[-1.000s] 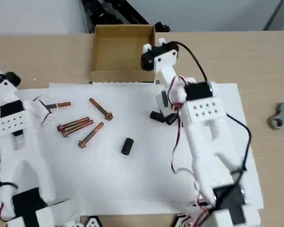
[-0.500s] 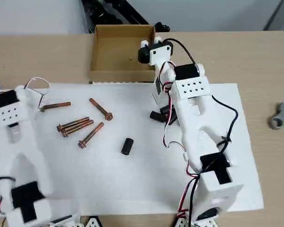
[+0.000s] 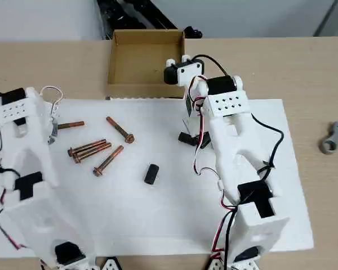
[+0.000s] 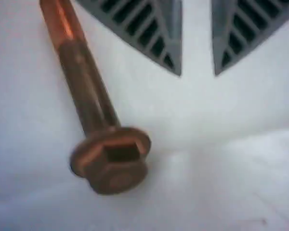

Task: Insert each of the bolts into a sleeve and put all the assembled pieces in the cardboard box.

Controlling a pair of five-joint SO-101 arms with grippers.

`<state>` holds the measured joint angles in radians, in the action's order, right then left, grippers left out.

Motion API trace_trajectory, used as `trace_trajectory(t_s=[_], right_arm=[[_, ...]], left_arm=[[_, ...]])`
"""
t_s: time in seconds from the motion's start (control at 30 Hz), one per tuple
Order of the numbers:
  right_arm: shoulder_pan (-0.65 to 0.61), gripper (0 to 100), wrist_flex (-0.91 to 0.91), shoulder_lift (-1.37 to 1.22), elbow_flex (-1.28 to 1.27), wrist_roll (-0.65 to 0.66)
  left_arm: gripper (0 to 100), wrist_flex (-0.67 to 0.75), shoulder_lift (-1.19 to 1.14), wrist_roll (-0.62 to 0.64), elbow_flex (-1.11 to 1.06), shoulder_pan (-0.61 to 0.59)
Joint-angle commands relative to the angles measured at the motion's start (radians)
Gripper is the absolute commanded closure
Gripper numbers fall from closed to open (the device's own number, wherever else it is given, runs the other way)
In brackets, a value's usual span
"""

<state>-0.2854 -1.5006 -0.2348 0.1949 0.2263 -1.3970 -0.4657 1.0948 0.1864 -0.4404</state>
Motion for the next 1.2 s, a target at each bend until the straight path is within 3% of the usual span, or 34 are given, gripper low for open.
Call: trace_trajectory(t_s=[0.0,0.37,0.87,1.17], right_arm=[[0.007,88.0,-0.019,0.016,0.048,0.008],[0.007,88.2,-0.019,0.01,0.048,0.008],[0.007,88.2,-0.013,0.008,0.048,0.008],[0.019,88.0,-0.016,0.008,0.046,0.008]], left_arm=[[96,0.006,-0.029,0.029,0.051,0.003],[96,0.04,-0.118,0.04,0.051,0.005],[96,-0.005,0.221,0.041,0.05,0.037],[96,0.066,0.012,0.089,0.051,0.034]])
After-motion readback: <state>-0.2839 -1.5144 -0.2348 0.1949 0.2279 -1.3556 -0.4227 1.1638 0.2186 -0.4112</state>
